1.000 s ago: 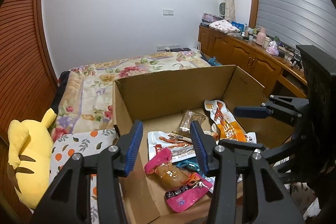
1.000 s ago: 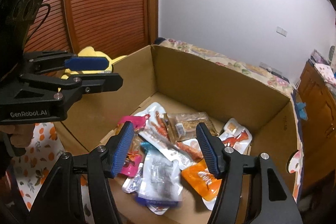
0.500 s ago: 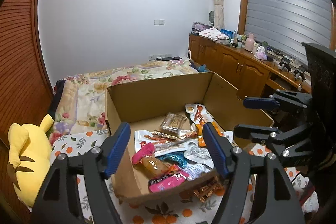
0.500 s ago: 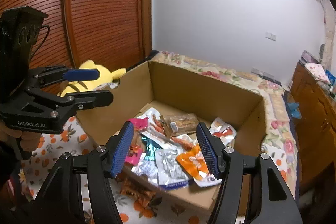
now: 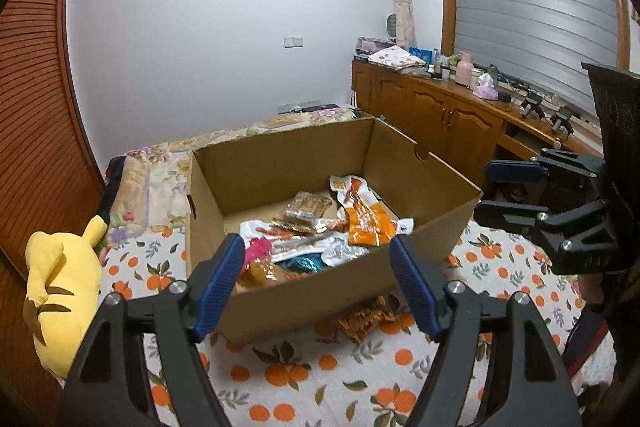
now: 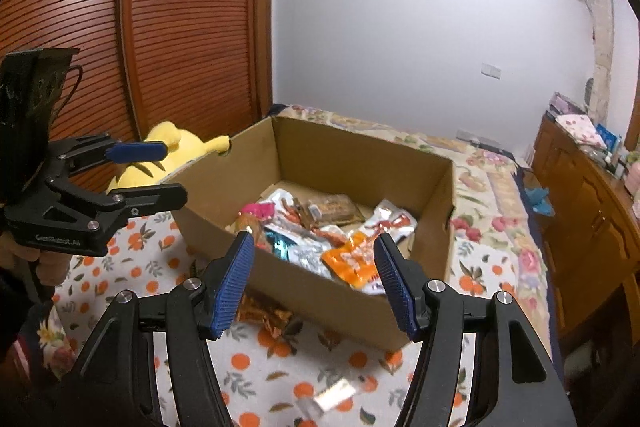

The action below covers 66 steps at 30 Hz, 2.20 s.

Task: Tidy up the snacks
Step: 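Move both tools back toward the remaining snacks on the table, then grasp the brown wrapper with left tool while right tool grasps the small clear packet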

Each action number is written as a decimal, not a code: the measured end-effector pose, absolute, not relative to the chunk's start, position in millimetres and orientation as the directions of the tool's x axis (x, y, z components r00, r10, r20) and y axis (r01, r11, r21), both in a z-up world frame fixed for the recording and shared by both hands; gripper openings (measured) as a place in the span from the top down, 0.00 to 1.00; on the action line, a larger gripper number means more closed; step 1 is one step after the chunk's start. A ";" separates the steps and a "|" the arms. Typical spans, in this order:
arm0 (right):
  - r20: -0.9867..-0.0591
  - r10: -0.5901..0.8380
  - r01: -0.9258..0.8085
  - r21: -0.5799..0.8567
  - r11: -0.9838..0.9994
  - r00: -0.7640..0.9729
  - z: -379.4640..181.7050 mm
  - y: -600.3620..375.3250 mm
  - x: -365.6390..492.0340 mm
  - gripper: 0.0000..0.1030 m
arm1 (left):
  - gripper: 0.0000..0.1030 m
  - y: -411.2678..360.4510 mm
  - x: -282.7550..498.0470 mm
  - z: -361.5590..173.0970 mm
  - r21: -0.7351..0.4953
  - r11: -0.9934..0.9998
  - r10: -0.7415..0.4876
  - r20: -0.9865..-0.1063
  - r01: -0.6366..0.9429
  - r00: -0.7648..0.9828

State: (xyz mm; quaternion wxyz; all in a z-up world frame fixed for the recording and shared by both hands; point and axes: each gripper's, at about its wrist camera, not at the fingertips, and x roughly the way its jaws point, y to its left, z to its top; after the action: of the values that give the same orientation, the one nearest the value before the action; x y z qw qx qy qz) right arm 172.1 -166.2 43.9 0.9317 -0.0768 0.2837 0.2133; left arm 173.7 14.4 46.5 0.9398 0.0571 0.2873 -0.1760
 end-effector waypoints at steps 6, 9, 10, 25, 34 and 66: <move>-0.580 0.340 -0.419 -0.003 0.908 0.740 27.4 -179.8 157.0 0.38 | 0.27 8.9 161.4 28.6 0.005 0.927 -0.302 -0.584 0.375 0.753; -0.599 0.331 -0.407 0.009 0.913 0.729 15.6 -186.8 154.6 0.38 | 0.27 4.9 159.2 17.3 -0.005 0.922 -0.314 -0.597 0.388 0.738; -0.609 0.328 -0.403 0.015 0.915 0.723 9.4 -189.3 154.7 0.38 | 0.27 4.3 158.5 13.5 -0.007 0.920 -0.317 -0.600 0.391 0.734; -0.723 0.305 -0.362 0.081 0.929 0.620 -66.4 -203.5 164.6 0.48 | 0.38 -33.6 174.4 -48.0 -0.017 0.884 -0.339 -0.710 0.467 0.617; -0.765 0.264 -0.322 0.078 0.943 0.587 -90.9 -209.6 173.1 0.61 | 0.46 -53.6 196.1 -63.1 0.010 0.848 -0.340 -0.757 0.530 0.559; -0.766 0.279 -0.327 0.095 0.940 0.579 -100.0 -218.5 163.8 0.80 | 0.56 -79.5 196.1 -83.3 0.000 0.810 -0.324 -0.832 0.586 0.449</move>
State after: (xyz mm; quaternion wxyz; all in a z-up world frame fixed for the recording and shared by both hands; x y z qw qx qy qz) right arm 163.8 -218.5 -100.0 0.8881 -0.0286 0.4259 0.1705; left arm 196.1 -79.5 -83.3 0.8387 0.1456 0.4492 -0.2714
